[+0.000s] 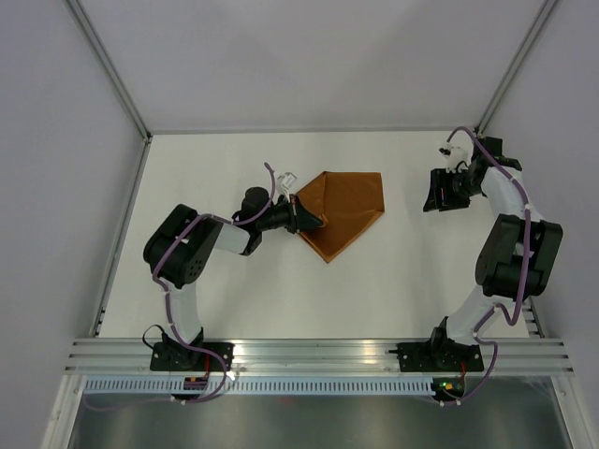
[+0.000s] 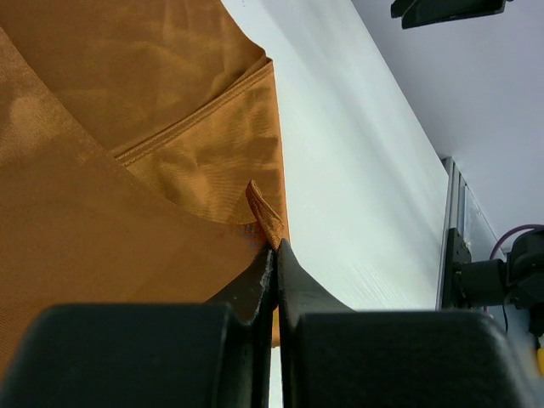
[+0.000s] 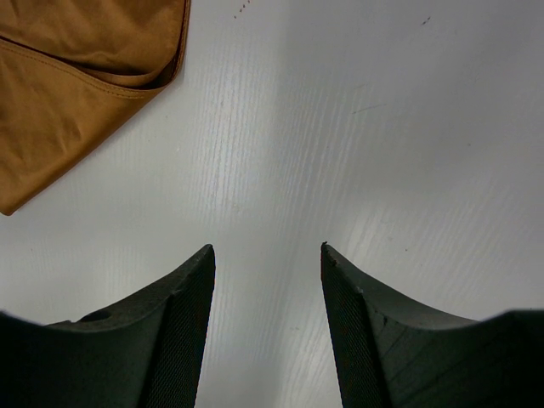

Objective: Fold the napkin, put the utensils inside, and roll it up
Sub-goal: Fold the napkin at the center of the board.

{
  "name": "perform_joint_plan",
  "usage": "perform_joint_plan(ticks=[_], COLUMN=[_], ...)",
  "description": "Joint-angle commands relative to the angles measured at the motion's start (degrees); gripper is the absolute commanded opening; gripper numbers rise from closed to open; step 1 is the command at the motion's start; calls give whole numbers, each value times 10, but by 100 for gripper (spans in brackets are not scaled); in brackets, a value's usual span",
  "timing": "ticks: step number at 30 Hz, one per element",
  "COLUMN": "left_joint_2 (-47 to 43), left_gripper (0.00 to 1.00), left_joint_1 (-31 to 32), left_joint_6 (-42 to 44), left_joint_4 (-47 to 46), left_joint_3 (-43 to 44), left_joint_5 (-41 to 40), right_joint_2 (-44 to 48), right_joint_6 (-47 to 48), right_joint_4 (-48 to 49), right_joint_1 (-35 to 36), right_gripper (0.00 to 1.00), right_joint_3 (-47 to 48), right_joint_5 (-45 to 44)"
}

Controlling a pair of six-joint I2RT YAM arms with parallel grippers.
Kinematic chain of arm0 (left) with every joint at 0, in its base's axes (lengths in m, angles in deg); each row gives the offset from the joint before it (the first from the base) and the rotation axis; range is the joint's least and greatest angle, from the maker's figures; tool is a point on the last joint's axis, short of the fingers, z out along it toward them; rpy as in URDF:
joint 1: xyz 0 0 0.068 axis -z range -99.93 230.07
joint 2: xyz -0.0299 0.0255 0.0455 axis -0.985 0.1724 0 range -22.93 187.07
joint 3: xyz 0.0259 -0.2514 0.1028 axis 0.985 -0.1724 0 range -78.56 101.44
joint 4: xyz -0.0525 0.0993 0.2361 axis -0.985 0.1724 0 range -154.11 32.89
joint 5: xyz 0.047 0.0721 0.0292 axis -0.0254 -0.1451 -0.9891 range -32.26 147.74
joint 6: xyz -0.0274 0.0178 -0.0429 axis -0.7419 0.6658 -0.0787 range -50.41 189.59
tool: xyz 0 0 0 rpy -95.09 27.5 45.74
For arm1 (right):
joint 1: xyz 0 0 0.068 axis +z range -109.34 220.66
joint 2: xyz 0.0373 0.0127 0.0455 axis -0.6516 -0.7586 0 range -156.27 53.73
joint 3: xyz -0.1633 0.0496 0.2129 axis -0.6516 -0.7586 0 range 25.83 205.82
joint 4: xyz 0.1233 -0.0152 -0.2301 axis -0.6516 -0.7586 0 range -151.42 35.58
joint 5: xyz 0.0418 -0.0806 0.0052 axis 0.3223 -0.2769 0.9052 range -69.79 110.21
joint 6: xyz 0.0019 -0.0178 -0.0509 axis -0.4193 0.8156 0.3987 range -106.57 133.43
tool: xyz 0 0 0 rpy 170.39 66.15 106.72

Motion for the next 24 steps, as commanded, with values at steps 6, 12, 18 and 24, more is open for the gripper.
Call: perform_joint_plan(ticks=[6, 12, 18, 24], left_joint_2=[-7, -2, -9, -6], left_gripper=[6, 13, 22, 36], left_joint_1=[9, 15, 17, 22], left_joint_6=[49, 68, 69, 75], left_joint_4=[-29, -8, -7, 4], left_joint_3=[-9, -12, -15, -7], left_joint_5=[19, 12, 9, 12], right_joint_2=[25, 22, 20, 23], right_joint_6=[9, 7, 6, 7], right_joint_4=[1, 2, 3, 2], right_joint_1=[-4, -3, -3, -3], right_gripper=[59, 59, 59, 59], right_joint_3=[-6, -9, -8, -6], right_joint_5=[-4, -5, -6, -10])
